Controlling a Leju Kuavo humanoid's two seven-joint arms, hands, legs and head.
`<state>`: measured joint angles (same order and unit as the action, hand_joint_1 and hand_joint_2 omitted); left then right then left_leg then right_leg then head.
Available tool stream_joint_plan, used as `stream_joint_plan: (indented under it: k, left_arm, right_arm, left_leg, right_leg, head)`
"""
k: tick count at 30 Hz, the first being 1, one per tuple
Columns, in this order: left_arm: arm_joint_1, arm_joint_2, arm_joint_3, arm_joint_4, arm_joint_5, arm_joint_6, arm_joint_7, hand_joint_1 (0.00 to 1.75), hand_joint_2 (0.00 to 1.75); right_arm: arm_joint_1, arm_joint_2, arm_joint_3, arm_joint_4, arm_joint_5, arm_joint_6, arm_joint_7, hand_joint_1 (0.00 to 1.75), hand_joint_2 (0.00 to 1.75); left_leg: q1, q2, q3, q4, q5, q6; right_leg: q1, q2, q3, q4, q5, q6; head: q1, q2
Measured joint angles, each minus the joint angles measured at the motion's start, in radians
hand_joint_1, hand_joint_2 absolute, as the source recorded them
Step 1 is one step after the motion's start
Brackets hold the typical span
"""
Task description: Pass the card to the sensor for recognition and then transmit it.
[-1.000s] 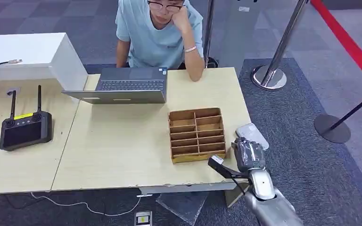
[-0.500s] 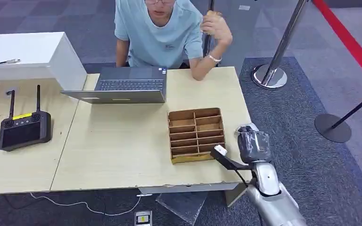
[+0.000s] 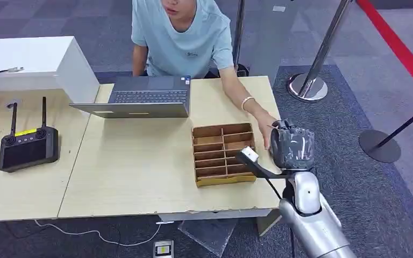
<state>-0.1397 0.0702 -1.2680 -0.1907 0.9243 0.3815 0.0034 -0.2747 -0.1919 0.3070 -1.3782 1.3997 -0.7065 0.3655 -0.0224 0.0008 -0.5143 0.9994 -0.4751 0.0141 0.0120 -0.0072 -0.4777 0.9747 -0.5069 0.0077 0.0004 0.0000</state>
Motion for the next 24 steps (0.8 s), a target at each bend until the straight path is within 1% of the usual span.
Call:
stream_joint_plan:
  k: [6, 10, 13, 16, 19, 24]
  left_arm:
    - [0.000, 0.000, 0.000, 0.000, -0.006, -0.004, -0.006, 0.00, 1.75]
    - [-0.002, 0.000, -0.005, 0.000, -0.016, -0.008, -0.006, 0.00, 1.75]
    - [-0.004, 0.000, -0.012, 0.000, -0.020, -0.011, -0.006, 0.00, 1.75]
    - [-0.004, 0.000, -0.017, 0.000, -0.023, -0.011, -0.006, 0.00, 1.75]
    - [-0.006, 0.000, -0.019, 0.000, -0.023, -0.011, -0.006, 0.00, 1.75]
    - [-0.006, 0.000, -0.022, 0.000, -0.022, -0.011, -0.006, 0.00, 1.75]
  right_arm:
    - [-0.038, -0.010, 0.021, -0.027, -0.039, 0.004, -0.001, 1.75, 1.75]
    - [-0.112, -0.023, 0.054, -0.024, -0.042, 0.024, 0.000, 1.75, 1.75]
    - [-0.173, -0.023, 0.088, -0.013, -0.040, 0.031, 0.002, 1.75, 1.75]
    - [-0.210, -0.022, 0.113, 0.000, -0.037, 0.034, 0.002, 1.75, 1.75]
    - [-0.229, -0.022, 0.135, 0.013, -0.041, 0.037, 0.000, 1.75, 1.75]
    - [-0.229, -0.020, 0.168, 0.030, -0.037, 0.035, 0.002, 1.75, 1.75]
  left_leg:
    - [0.000, 0.000, 0.000, 0.000, 0.000, 0.000]
    - [0.000, 0.000, 0.000, 0.000, 0.000, 0.000]
    - [0.000, 0.000, 0.000, 0.000, 0.000, 0.000]
    - [0.000, 0.000, 0.000, 0.000, 0.000, 0.000]
    - [0.000, 0.000, 0.000, 0.000, 0.000, 0.000]
    - [0.000, 0.000, -0.001, 0.000, 0.000, 0.000]
  right_leg:
    - [0.000, 0.000, 0.000, 0.000, 0.000, 0.000]
    - [0.000, 0.000, 0.000, 0.000, 0.000, 0.000]
    - [0.000, 0.000, 0.000, 0.000, 0.000, 0.000]
    - [0.000, 0.000, 0.000, 0.000, 0.000, 0.000]
    - [0.000, 0.000, 0.000, 0.000, 0.000, 0.000]
    - [0.000, 0.000, -0.001, 0.000, 0.000, 0.000]
  head:
    - [0.000, 0.000]
    - [0.000, 0.000]
    - [0.000, 0.000]
    - [0.000, 0.000]
    - [0.000, 0.000]
    - [0.000, 0.000]
